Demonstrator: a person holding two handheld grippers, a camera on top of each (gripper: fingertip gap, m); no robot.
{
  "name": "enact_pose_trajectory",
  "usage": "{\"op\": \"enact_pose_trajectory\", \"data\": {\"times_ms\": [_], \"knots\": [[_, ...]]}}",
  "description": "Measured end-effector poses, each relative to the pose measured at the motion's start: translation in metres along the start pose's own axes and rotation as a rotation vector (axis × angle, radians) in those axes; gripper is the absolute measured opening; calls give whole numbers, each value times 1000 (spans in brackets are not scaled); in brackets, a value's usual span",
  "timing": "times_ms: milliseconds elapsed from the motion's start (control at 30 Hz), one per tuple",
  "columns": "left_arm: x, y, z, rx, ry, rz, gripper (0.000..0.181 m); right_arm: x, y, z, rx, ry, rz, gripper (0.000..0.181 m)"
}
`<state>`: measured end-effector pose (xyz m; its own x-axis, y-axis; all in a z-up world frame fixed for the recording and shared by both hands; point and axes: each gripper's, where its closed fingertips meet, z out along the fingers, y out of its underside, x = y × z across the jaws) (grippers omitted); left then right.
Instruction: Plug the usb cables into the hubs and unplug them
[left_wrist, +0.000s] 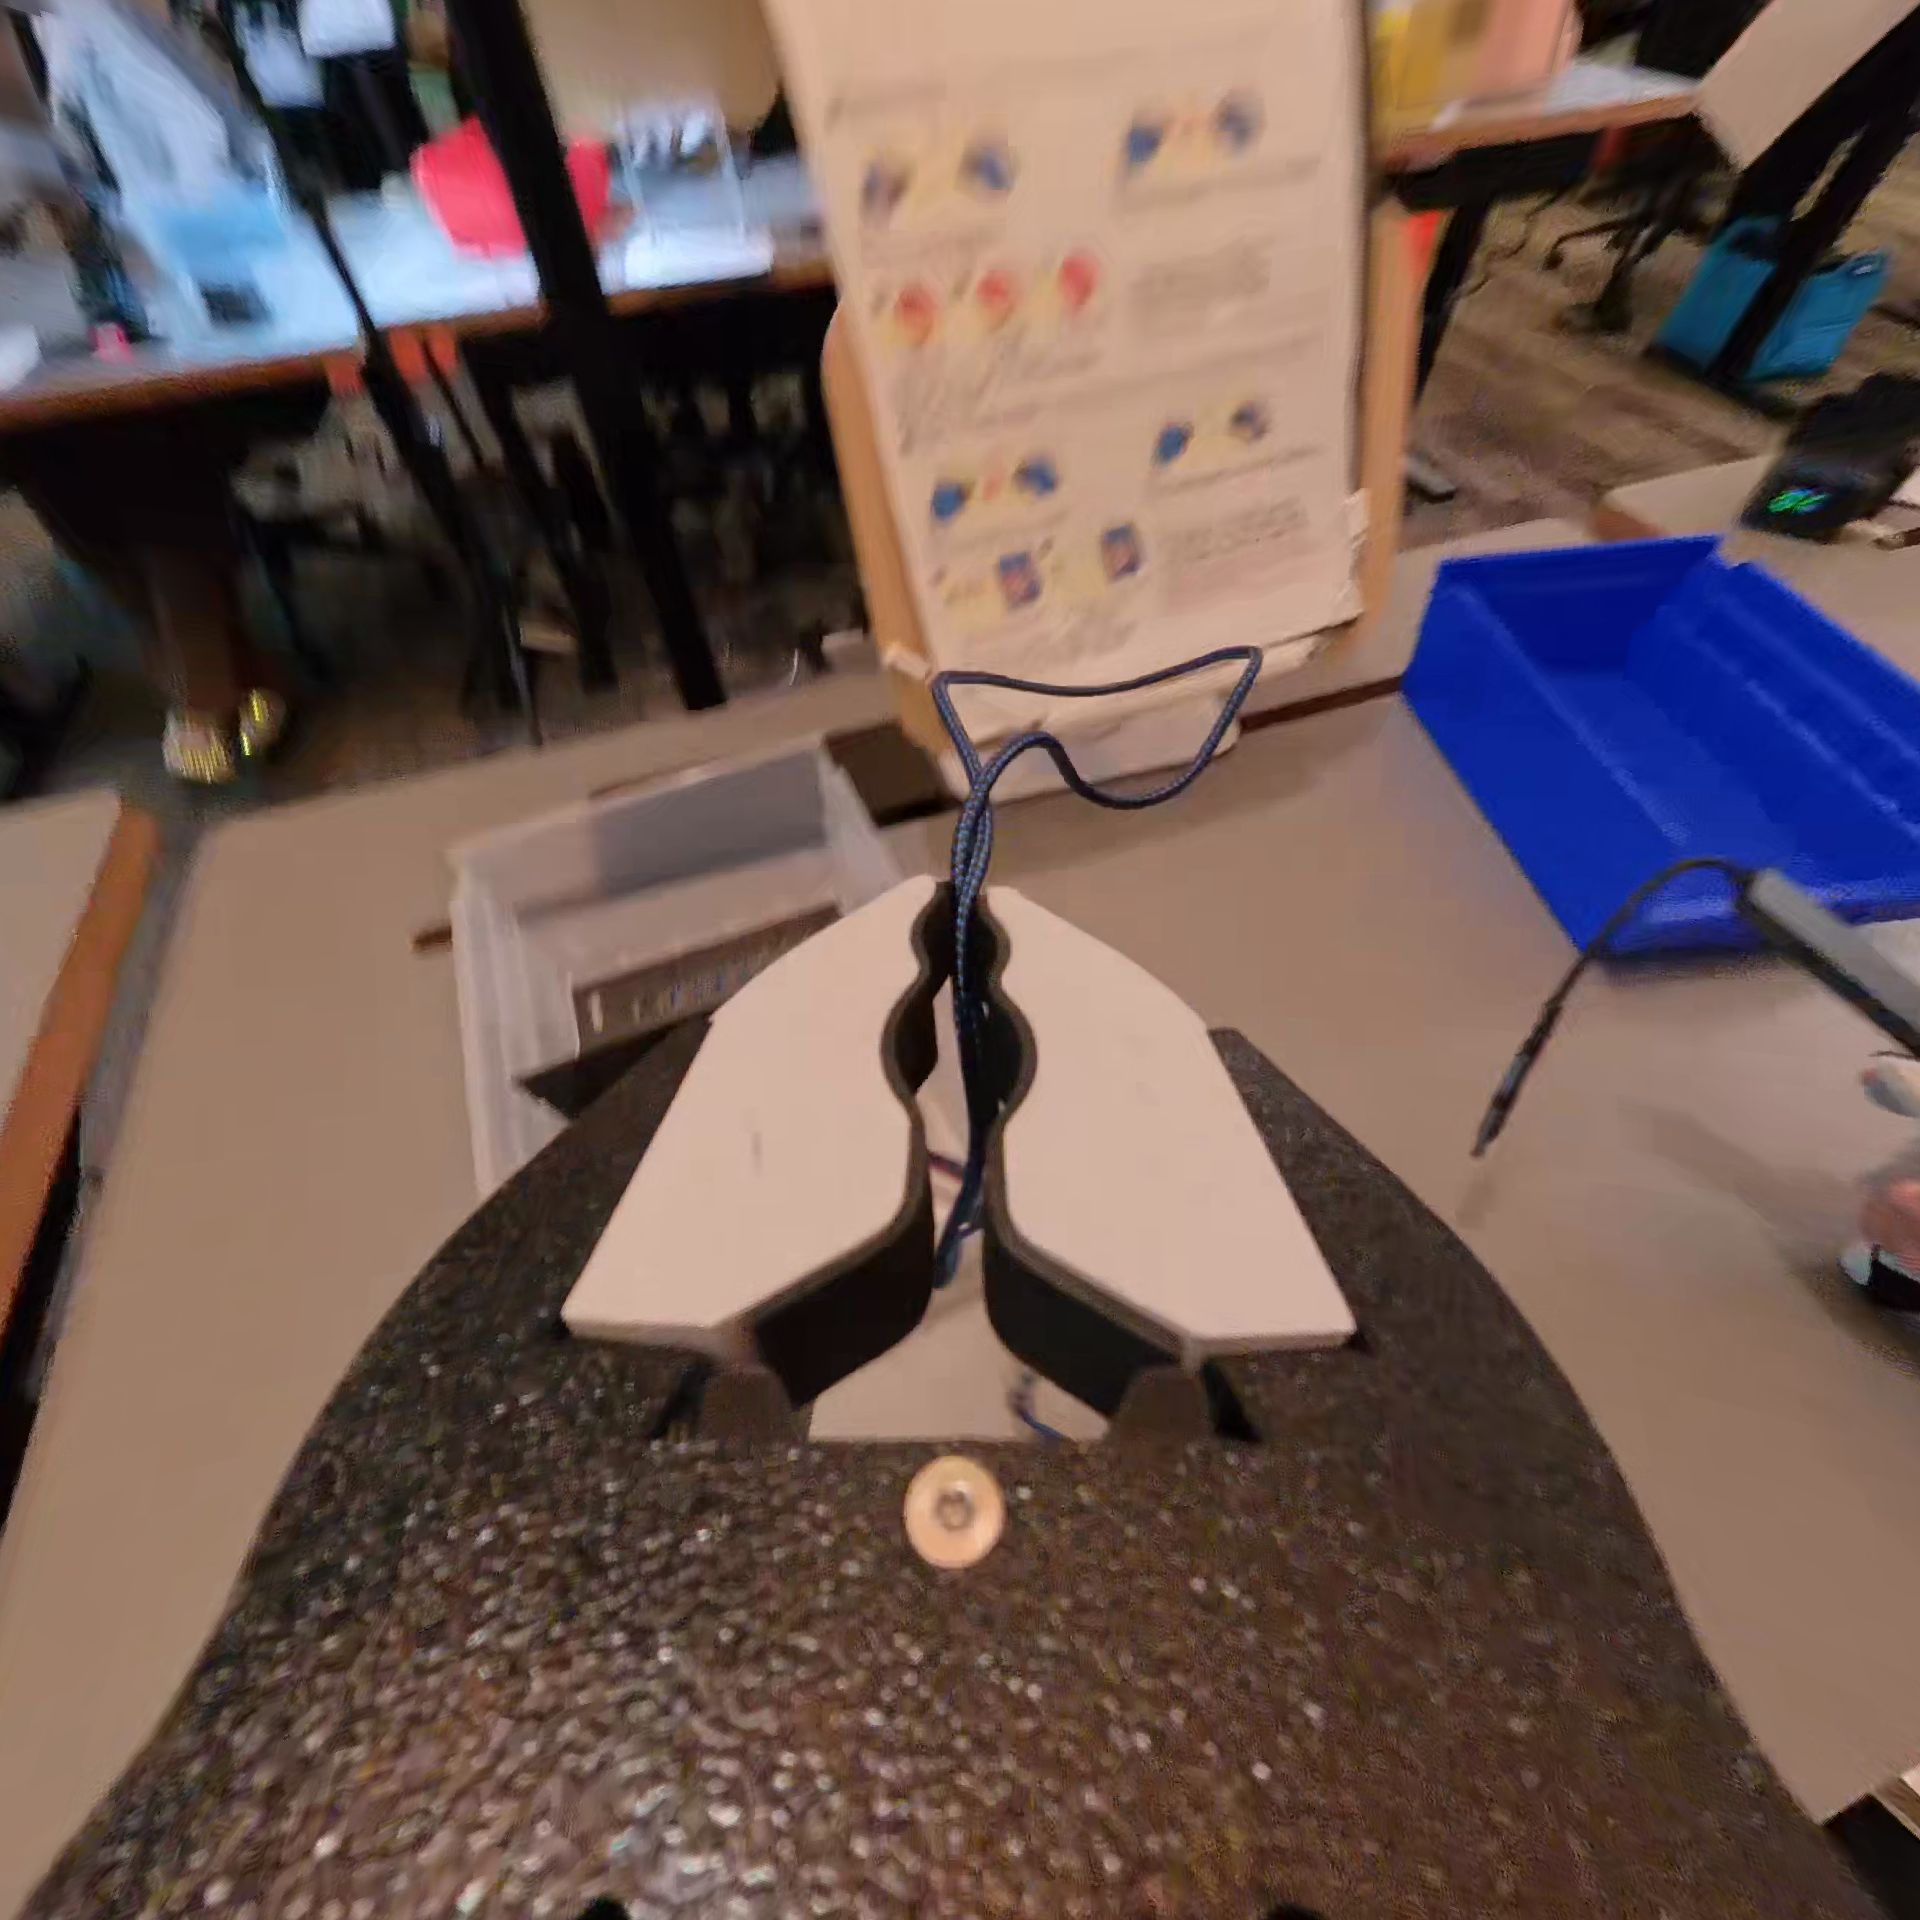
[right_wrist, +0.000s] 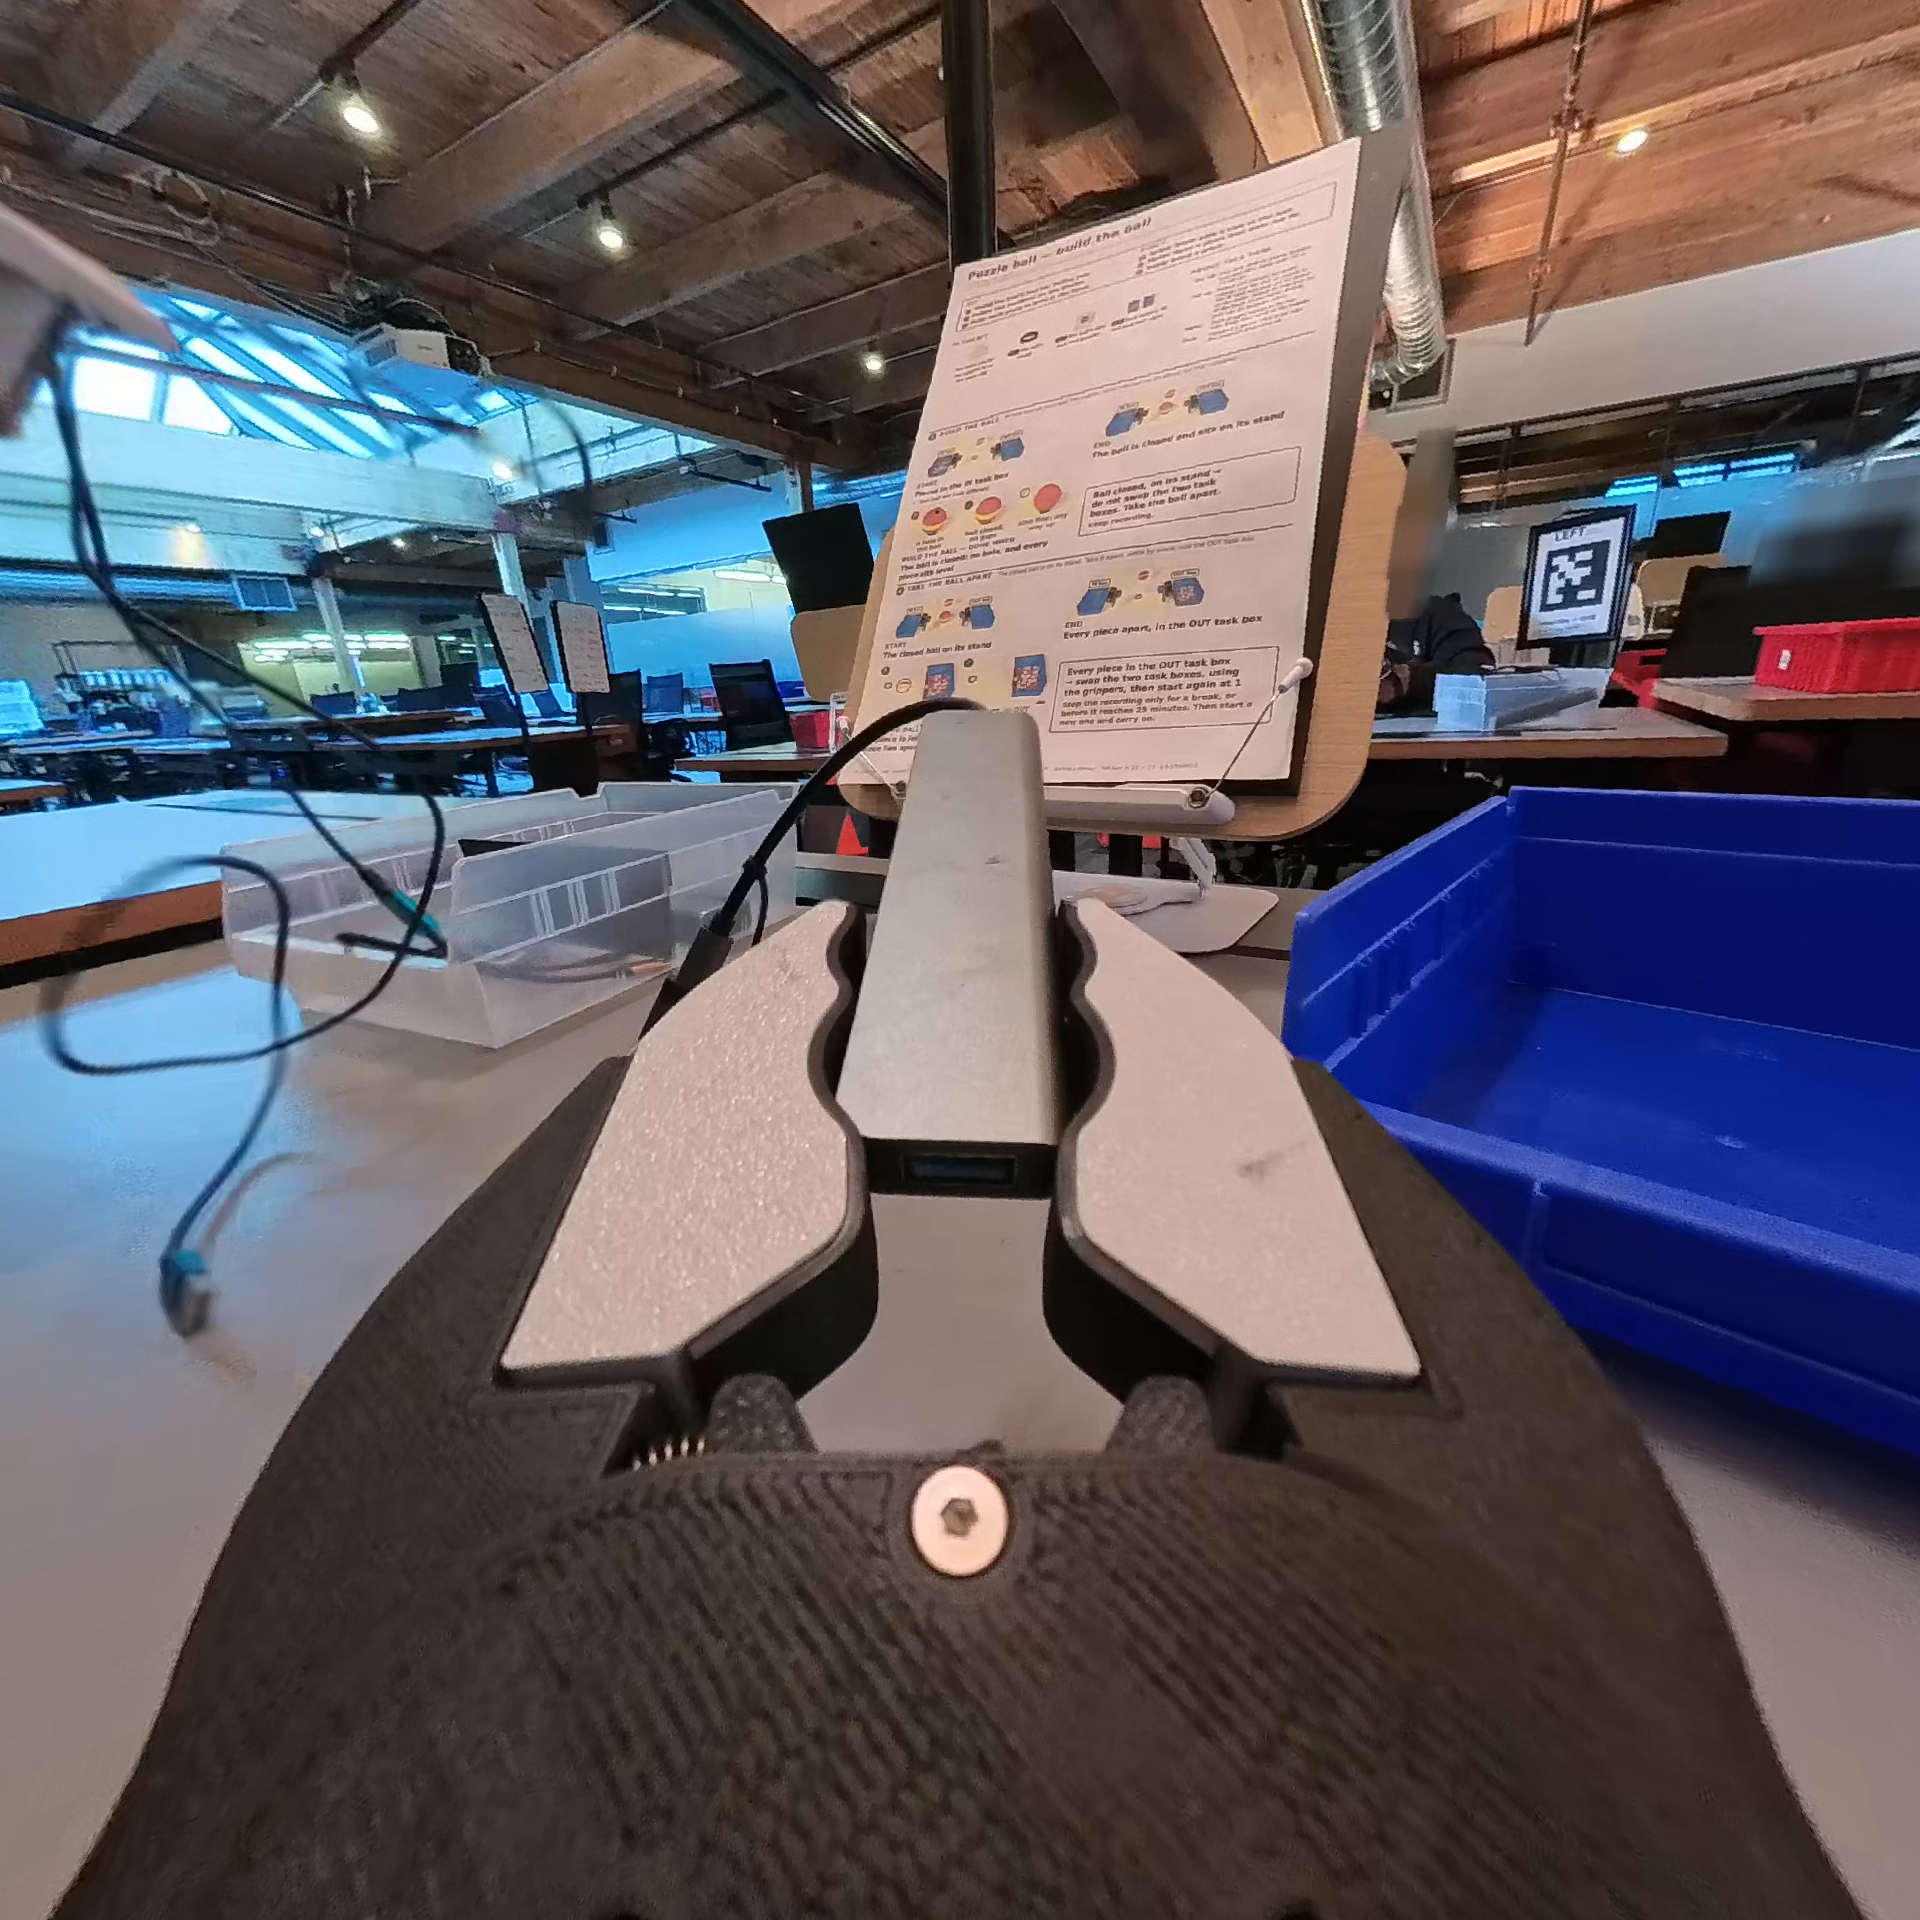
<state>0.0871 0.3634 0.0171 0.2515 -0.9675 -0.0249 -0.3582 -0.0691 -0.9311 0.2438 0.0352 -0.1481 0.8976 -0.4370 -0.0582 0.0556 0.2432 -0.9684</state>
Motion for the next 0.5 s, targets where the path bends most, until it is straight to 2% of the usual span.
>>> {"op": "enact_pose_trajectory", "data": {"times_ms": [33,133,267,333,500], "knots": [[17,-14,-5,33,19,38,2,1,0,-1,5,6,6,35],[67,-38,-10,112,93,105,2,7,-3,-3,26,27,37,35],[117,-54,-18,206,139,166,2,14,-5,-6,43,44,73,35],[133,-66,-26,254,125,209,2,14,-5,-7,45,45,78,35],[153,-118,-58,394,97,266,2,12,-4,-5,33,35,69,35]]}}
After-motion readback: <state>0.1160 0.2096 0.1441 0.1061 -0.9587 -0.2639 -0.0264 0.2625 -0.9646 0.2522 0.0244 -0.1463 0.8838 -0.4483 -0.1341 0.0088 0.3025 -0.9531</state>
